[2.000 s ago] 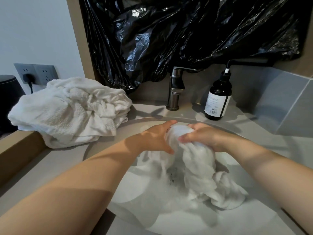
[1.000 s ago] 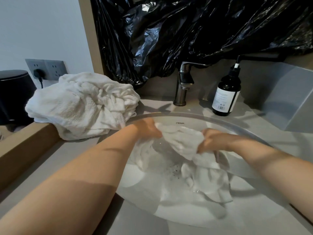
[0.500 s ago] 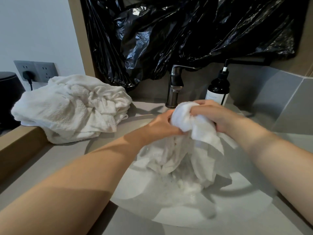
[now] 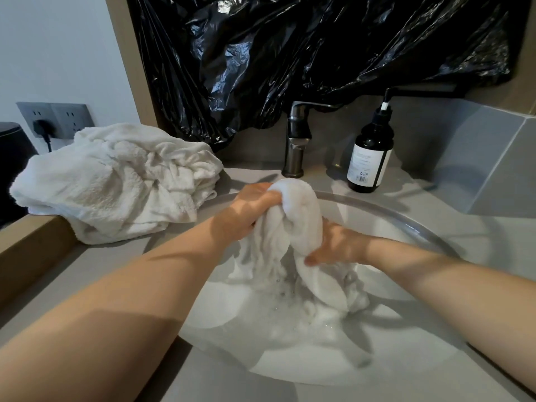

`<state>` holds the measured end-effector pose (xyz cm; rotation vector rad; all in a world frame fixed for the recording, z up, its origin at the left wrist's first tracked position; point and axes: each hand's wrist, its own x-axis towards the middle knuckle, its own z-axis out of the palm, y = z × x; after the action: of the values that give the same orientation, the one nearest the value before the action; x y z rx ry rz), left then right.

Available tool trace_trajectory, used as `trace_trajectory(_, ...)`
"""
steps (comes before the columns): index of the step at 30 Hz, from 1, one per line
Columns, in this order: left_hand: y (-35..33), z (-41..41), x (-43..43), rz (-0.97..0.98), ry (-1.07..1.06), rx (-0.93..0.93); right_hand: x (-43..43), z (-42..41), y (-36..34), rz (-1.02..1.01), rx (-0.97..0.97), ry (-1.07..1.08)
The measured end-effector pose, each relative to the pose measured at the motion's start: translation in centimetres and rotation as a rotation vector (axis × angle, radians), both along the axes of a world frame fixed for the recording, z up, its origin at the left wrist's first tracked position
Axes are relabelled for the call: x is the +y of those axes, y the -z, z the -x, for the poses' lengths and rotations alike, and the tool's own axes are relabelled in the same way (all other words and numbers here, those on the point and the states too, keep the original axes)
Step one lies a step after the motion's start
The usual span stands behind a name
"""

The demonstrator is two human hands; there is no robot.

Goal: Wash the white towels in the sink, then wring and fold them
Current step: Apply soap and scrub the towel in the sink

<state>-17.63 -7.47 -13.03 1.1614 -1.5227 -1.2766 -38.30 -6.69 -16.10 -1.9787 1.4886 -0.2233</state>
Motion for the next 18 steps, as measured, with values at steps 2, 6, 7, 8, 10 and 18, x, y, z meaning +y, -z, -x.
trace_trajectory(2,0.0,-0.3,-0.4,-0.053,-0.059,-0.076,-0.2,0.3,-0.6,-0.018,-0.054,0.054)
trace_trajectory(6,0.7,-1.8,-1.1,-0.087,-0.022,-0.325,-0.5,1.9,-3.4,0.09,-0.257,0.265)
trace_trajectory(7,1.1,-2.1,-1.3,-0.101,0.001,-0.409,-0.3,2.1,-4.1,0.122,-0.327,0.307)
trace_trajectory(8,1.4,-2.3,-1.4,-0.113,0.035,-0.513,-0.1,2.4,-4.6,0.14,-0.376,0.325)
trace_trajectory(10,1.5,-2.3,-1.2,-0.124,0.105,-0.676,0.3,2.3,-5.5,0.136,-0.418,0.308)
trace_trajectory(18,0.7,1.3,1.3,0.004,0.475,-0.281,0.9,1.0,-8.5,-0.077,-0.935,0.378)
